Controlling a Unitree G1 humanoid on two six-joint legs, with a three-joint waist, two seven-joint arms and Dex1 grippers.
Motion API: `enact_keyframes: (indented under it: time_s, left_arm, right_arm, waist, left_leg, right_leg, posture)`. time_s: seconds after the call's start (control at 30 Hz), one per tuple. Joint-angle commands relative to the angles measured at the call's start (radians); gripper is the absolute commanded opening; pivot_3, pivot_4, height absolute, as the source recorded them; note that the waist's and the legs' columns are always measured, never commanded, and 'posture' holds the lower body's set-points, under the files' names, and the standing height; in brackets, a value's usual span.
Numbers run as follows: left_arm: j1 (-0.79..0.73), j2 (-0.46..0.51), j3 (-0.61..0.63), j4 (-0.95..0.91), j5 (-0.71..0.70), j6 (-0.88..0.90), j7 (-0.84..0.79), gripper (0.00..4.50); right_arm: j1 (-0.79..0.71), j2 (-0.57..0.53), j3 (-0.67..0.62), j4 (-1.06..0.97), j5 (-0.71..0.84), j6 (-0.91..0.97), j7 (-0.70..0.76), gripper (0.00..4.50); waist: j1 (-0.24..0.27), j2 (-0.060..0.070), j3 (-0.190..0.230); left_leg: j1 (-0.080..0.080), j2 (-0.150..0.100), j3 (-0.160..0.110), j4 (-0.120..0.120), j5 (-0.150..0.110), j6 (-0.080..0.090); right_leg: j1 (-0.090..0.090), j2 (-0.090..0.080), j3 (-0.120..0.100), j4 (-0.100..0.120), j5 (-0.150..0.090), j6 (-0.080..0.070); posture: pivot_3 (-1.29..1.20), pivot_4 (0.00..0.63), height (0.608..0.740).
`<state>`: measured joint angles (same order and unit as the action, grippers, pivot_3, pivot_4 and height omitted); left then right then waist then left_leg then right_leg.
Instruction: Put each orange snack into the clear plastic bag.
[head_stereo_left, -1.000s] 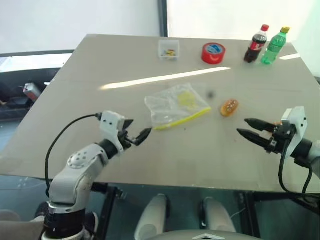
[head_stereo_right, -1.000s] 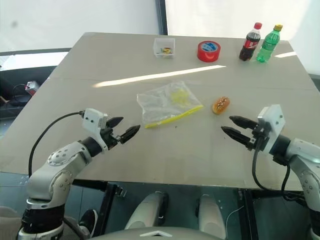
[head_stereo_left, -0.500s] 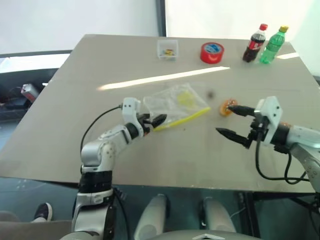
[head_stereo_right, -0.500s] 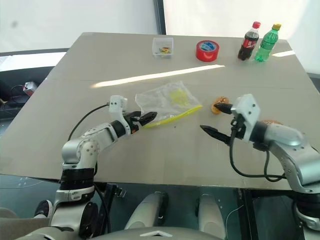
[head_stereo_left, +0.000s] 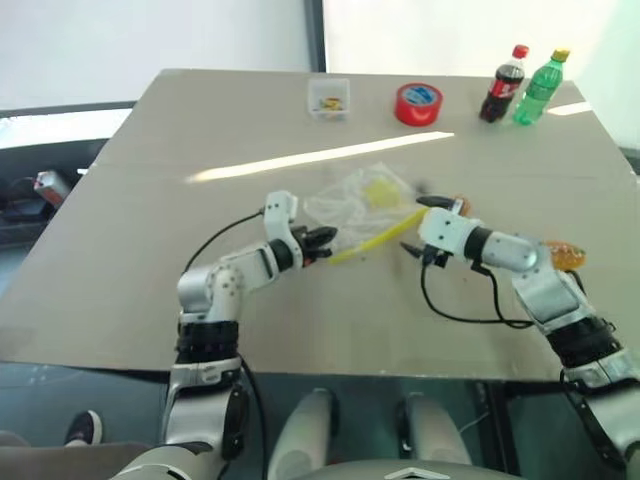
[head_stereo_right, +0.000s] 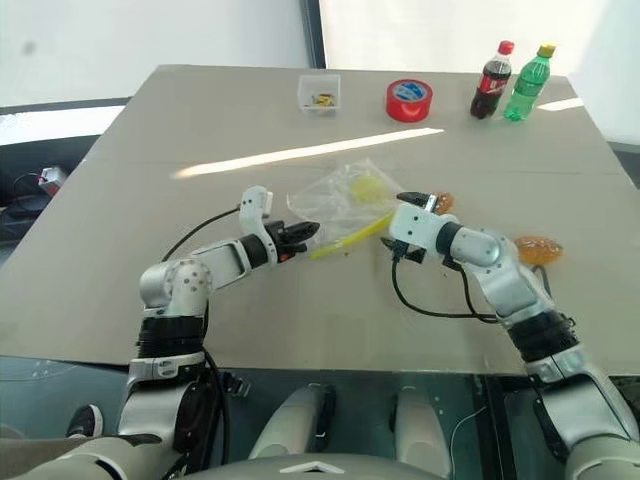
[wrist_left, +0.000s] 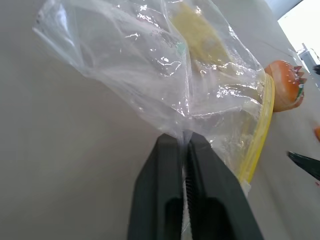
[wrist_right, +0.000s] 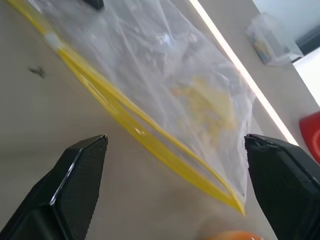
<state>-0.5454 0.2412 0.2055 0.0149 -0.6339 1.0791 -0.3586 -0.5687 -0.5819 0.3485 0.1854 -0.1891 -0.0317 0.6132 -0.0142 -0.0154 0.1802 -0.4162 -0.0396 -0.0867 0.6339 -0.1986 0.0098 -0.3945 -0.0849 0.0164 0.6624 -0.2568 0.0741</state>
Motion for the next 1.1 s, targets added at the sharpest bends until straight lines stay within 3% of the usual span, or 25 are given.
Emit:
enact_keyframes:
  time_s: [0.03,0.2,0.23,0.3,0.33,0.37,0.43,0.57,0.8,0.9,1.0,1.1]
  left_arm:
    - [0.005,0.024,0.055,-0.121,-0.074,0.093,0.023,0.09]
    - [0.04,0.05,0.108,-0.215,-0.131,0.186,0.052,0.09]
    - [0.049,0.057,0.114,-0.227,-0.139,0.196,0.053,0.04]
    - [0.06,0.067,0.125,-0.24,-0.151,0.211,0.054,0.0]
    - [0.066,0.075,0.131,-0.246,-0.157,0.218,0.053,0.0]
    - [0.068,0.081,0.137,-0.25,-0.163,0.224,0.052,0.0]
    - [0.069,0.091,0.144,-0.251,-0.173,0.232,0.051,0.0]
    - [0.064,0.12,0.139,-0.239,-0.179,0.231,0.035,0.0]
    - [0.082,0.192,0.071,-0.25,-0.129,0.073,-0.074,0.0]
    - [0.085,0.204,0.051,-0.251,-0.066,-0.038,-0.067,0.85]
    - [0.095,0.236,0.001,-0.261,0.02,-0.152,-0.072,2.31]
    - [0.126,0.298,-0.062,-0.317,0.171,-0.368,-0.095,2.31]
  right_arm:
    - [-0.063,0.012,0.02,0.118,-0.083,-0.133,-0.041,4.5]
    - [-0.141,0.097,-0.006,0.252,-0.083,-0.182,-0.094,4.5]
    - [-0.154,0.111,-0.01,0.272,-0.082,-0.191,-0.102,4.24]
    - [-0.169,0.125,-0.005,0.303,-0.087,-0.208,-0.101,3.68]
    - [-0.174,0.131,-0.004,0.316,-0.09,-0.217,-0.103,3.08]
    - [-0.178,0.136,-0.004,0.326,-0.091,-0.224,-0.104,2.81]
    - [-0.184,0.145,-0.004,0.34,-0.092,-0.239,-0.105,1.63]
    - [-0.191,0.158,-0.003,0.349,-0.093,-0.257,-0.102,0.05]
    - [-0.176,0.18,-0.013,0.297,-0.055,-0.182,-0.034,0.05]
    - [-0.162,0.187,-0.017,0.249,-0.055,-0.142,-0.023,0.0]
    - [-0.155,0.199,-0.021,0.217,-0.056,-0.105,-0.022,0.0]
    - [-0.156,0.199,-0.022,0.211,-0.065,-0.083,-0.024,0.0]
  waist:
    - [-0.004,0.0,0.0]
    - [-0.013,0.0,0.0]
    - [-0.015,0.0,0.0]
    - [-0.017,0.0,0.0]
    - [-0.016,0.0,0.0]
    - [-0.016,0.0,0.0]
    - [-0.017,0.0,0.0]
    - [-0.021,0.0,0.0]
    - [-0.023,0.0,0.0]
    - [-0.023,0.0,0.0]
    - [-0.022,0.0,0.0]
    - [-0.022,0.0,0.0]
  left_leg:
    - [0.0,0.0,0.0,0.0,0.0,0.0]
    - [0.001,0.001,0.0,0.0,0.0,0.0]
    - [0.001,0.001,0.0,0.0,0.0,-0.001]
    - [0.001,0.001,0.0,0.0,0.0,-0.001]
    - [0.001,0.001,0.0,0.0,0.0,-0.001]
    - [0.001,0.001,0.0,0.0,0.0,-0.001]
    - [0.001,0.001,0.0,0.0,0.0,-0.001]
    - [0.001,0.001,0.0,0.0,0.0,-0.001]
    - [0.001,0.0,0.0,0.0,0.0,-0.001]
    - [0.001,0.001,0.0,0.0,0.0,-0.001]
    - [0.001,0.001,0.0,-0.001,0.0,-0.001]
    - [0.001,0.001,0.0,-0.001,0.0,-0.001]
  right_leg:
    - [0.0,0.0,0.0,0.0,0.0,0.0]
    - [0.0,0.001,0.001,0.001,0.0,0.0]
    - [0.0,0.001,0.001,0.001,0.0,0.0]
    - [0.0,0.001,0.001,0.001,0.0,0.0]
    - [0.0,0.0,0.001,0.001,0.0,0.0]
    - [0.0,0.0,0.001,0.001,0.0,0.0]
    - [0.0,0.0,0.001,0.001,0.0,0.0]
    - [0.0,0.0,0.001,0.001,0.0,0.0]
    - [0.0,0.0,0.001,0.001,0.0,0.0]
    - [0.0,0.0,0.002,0.001,0.0,0.0]
    - [0.0,0.0,0.002,0.001,0.0,0.0]
    - [-0.001,0.0,0.002,0.001,0.0,-0.001]
  posture:
    - [0.0,0.15,0.74]
    - [0.0,0.15,0.74]
    - [0.0,0.15,0.74]
    - [0.0,0.15,0.74]
    - [0.0,0.15,0.74]
    - [0.0,0.15,0.74]
    - [0.0,0.15,0.74]
    - [0.0,0.15,0.74]
    - [0.0,0.15,0.74]
    - [0.0,0.15,0.74]
    - [0.0,0.15,0.74]
    - [0.0,0.15,0.74]
